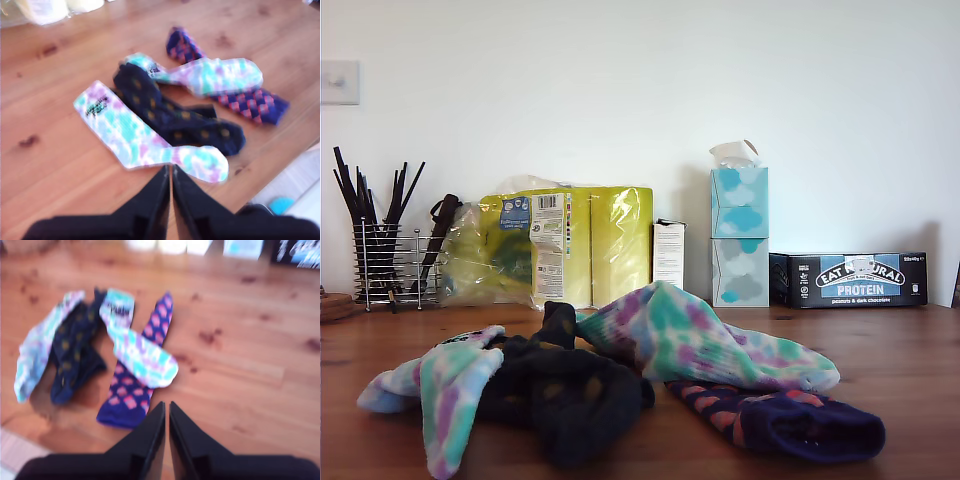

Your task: Pair up the socks based on colour and pattern, by placing each sock on top of its pair

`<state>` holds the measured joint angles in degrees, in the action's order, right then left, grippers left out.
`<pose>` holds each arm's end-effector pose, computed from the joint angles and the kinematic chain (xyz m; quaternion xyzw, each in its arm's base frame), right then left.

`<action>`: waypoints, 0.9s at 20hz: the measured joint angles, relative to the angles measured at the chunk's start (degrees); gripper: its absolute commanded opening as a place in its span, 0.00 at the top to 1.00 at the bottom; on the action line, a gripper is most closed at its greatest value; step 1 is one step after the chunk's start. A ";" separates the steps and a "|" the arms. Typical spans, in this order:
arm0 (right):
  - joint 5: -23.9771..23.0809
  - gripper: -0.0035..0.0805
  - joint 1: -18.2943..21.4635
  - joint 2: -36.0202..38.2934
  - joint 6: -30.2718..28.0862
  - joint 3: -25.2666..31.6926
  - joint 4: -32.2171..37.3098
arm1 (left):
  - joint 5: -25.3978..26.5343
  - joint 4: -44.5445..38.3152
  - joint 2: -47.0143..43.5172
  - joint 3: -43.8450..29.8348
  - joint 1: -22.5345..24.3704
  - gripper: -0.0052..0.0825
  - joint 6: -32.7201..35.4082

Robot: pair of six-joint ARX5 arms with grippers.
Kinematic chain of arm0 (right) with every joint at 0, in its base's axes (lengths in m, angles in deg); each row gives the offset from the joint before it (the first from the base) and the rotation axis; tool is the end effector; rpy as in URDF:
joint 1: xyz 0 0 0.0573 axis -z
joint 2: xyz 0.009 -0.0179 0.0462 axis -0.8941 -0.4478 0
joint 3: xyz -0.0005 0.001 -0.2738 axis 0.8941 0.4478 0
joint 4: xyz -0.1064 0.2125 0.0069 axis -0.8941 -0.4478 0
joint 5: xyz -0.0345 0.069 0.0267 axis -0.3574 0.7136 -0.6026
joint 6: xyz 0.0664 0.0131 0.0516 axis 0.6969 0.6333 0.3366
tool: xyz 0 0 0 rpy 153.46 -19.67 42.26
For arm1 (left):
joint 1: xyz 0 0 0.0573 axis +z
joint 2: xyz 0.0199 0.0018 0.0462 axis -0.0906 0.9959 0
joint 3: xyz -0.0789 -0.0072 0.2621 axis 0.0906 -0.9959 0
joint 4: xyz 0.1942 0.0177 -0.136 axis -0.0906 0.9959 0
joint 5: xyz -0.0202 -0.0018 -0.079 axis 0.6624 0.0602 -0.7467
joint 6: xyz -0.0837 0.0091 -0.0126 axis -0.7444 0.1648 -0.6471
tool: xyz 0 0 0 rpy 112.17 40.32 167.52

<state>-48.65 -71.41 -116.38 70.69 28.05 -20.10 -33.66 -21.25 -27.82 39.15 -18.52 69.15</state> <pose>0.0775 0.0316 0.2756 -0.0255 0.3093 0.2169 0.9255 0.1069 -0.0509 0.3209 0.0725 0.3903 -0.3078 0.8647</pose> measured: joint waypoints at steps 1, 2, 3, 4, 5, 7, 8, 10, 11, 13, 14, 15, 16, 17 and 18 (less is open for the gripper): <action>0.00 0.97 0.00 -2.23 -0.04 -0.04 -0.33 | -0.04 0.09 2.03 1.38 -0.52 0.96 0.09; 0.00 0.97 0.00 -4.68 -0.04 -0.04 -0.61 | -0.07 0.07 3.93 2.43 -1.03 0.96 0.24; -0.02 0.97 0.00 -6.54 -0.04 -0.04 -0.70 | -0.11 -0.07 5.09 2.97 -1.42 0.96 0.66; -0.02 0.97 0.00 -8.55 -0.04 -0.04 -0.68 | -0.15 -0.20 5.73 3.17 -1.64 0.96 0.96; -0.02 0.97 0.00 -10.12 -0.04 -0.04 -0.46 | -0.20 -0.22 6.21 3.19 -1.79 0.96 1.57; -0.15 0.97 0.00 -12.66 -0.04 -0.04 0.81 | -0.20 -0.83 7.78 3.23 -2.49 0.96 2.12; -0.24 0.97 0.00 -13.79 -0.04 -0.04 1.68 | -0.22 -1.68 8.92 3.23 -2.84 0.96 2.23; -0.22 0.97 0.00 -16.33 -0.33 -0.04 4.33 | -0.22 -3.65 11.39 3.23 -3.63 0.96 2.25; -0.24 0.97 0.00 -17.70 -0.52 -0.04 5.88 | -0.22 -4.61 12.26 3.23 -3.96 0.96 2.25; -0.15 0.97 0.00 -20.37 -1.14 -0.04 9.75 | -0.22 -6.58 12.81 3.23 -4.22 0.96 2.25; 0.76 0.97 0.02 -21.75 -1.33 -0.04 11.87 | -0.31 -7.39 12.90 3.23 -4.22 0.96 2.27; 1.86 0.97 -0.13 -23.50 -1.40 -0.04 14.03 | -0.94 -8.52 13.05 3.23 -4.22 0.96 2.60; 2.62 0.97 -0.61 -25.49 -1.38 -0.07 15.61 | -1.77 -9.66 13.53 3.23 -4.33 0.96 2.89; 2.80 0.97 -1.42 -27.85 -1.38 -0.07 16.81 | -2.67 -10.91 14.43 3.26 -4.63 0.96 3.04; 3.02 0.97 -2.27 -30.27 -1.40 -0.07 17.53 | -3.56 -12.61 15.80 3.28 -5.35 0.96 3.13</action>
<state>-45.64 -73.68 -146.65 69.29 27.99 -2.57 -37.22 -33.86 -12.02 42.43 -23.87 72.28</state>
